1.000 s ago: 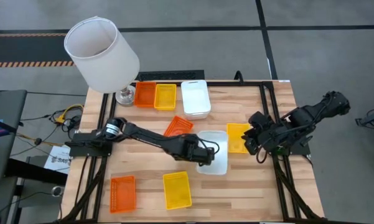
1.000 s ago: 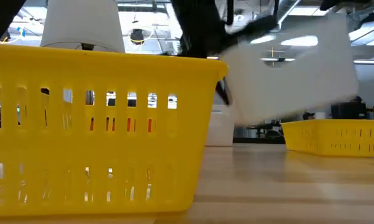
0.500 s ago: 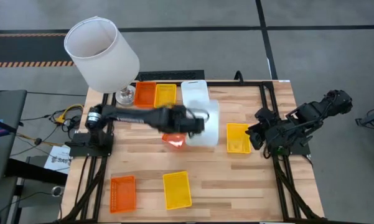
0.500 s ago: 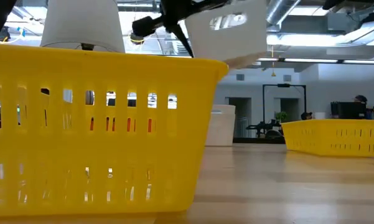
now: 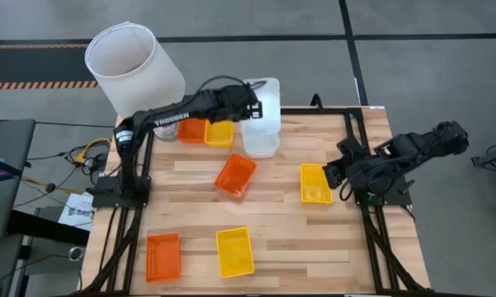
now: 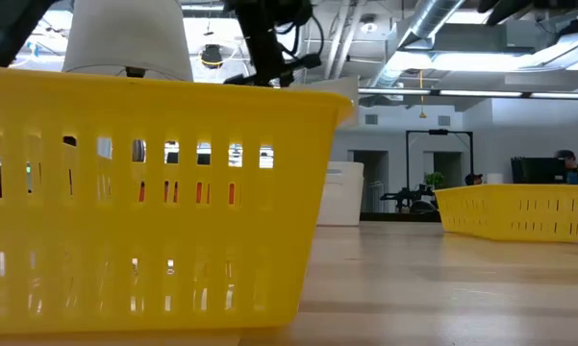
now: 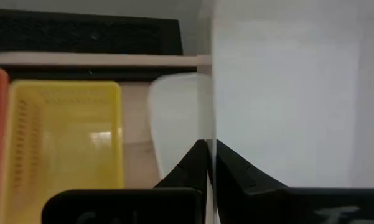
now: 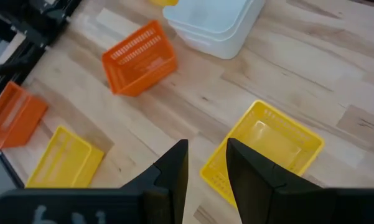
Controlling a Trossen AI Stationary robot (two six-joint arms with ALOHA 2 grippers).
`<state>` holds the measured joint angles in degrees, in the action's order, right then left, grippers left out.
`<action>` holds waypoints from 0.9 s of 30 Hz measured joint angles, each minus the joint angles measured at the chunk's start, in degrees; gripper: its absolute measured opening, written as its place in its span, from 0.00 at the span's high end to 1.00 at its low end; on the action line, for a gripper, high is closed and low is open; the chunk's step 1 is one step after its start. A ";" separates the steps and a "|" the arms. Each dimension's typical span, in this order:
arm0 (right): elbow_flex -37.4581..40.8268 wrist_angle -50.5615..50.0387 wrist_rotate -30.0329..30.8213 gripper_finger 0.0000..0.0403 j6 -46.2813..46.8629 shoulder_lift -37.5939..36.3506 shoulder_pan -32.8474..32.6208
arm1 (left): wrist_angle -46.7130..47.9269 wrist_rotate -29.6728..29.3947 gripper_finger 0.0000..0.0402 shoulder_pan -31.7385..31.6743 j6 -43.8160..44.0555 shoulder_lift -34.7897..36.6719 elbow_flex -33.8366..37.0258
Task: Stack baskets by color
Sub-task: Stack the bottom white bin on top of the top white bin
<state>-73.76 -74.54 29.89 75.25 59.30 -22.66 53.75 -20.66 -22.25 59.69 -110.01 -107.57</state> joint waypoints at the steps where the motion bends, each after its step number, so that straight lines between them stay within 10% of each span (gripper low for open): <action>1: 0.00 0.00 -0.01 0.67 -0.02 0.03 0.48 | -0.18 0.08 1.00 -0.36 -0.33 -0.39 0.00; 27: 0.00 -0.21 0.09 0.67 -3.92 0.01 4.07 | 2.04 0.93 1.00 1.15 9.14 -7.37 0.09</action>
<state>-73.76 -74.75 29.98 71.33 59.31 -18.59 55.79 -19.73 -21.10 68.83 -117.38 -107.48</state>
